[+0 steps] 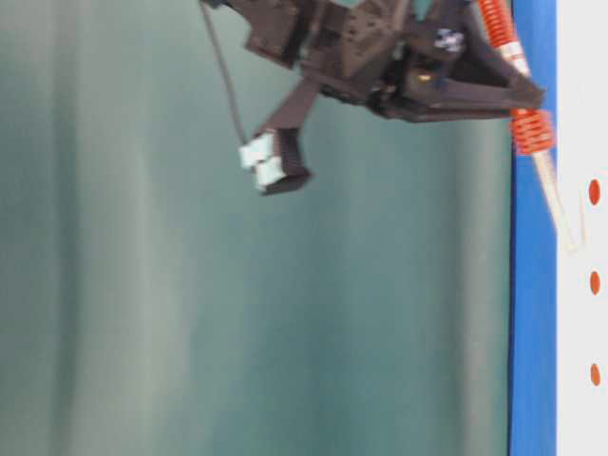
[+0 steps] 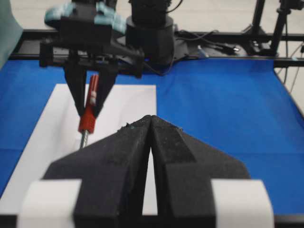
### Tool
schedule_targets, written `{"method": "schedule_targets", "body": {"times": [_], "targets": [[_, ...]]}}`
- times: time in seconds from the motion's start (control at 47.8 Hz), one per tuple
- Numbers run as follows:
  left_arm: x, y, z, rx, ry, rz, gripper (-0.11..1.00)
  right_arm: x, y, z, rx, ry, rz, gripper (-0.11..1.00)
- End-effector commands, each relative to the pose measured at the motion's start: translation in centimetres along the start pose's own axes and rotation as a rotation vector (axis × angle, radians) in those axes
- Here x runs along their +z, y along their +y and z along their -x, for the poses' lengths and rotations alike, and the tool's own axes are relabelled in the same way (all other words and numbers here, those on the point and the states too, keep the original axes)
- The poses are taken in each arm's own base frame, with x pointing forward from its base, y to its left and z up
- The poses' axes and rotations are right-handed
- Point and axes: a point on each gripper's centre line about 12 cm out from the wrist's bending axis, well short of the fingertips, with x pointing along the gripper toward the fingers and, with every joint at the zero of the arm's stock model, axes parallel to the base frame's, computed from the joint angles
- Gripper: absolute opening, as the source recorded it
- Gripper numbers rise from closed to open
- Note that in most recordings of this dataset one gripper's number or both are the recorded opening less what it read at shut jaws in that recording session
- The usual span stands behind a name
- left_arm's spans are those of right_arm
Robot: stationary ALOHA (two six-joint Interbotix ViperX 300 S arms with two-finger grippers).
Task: Touch the tip of the soldering iron to the mark.
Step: 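Lower the iron tip onto the middle red dot, then hold the iron tip on the middle red dot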
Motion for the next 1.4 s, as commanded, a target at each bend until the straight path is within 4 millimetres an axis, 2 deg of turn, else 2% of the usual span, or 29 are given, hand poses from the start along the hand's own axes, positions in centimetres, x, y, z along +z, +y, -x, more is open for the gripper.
{"method": "schedule_targets", "body": {"times": [0.0, 0.167, 1.38], "targets": [[0.36, -0.01, -0.19, -0.001, -0.009, -0.003, 0.00, 0.45, 0.03, 0.10, 0.000, -0.025, -0.003, 0.06], [0.39, -0.04, -0.16, -0.002, -0.011, -0.006, 0.00, 0.33, 0.05, -0.52, 0.000, -0.029, -0.004, 0.06], [0.47, -0.04, -0.18, -0.002, -0.014, -0.003, 0.00, 0.46, 0.33, -0.69, 0.004, -0.027, 0.003, 0.06]]}}
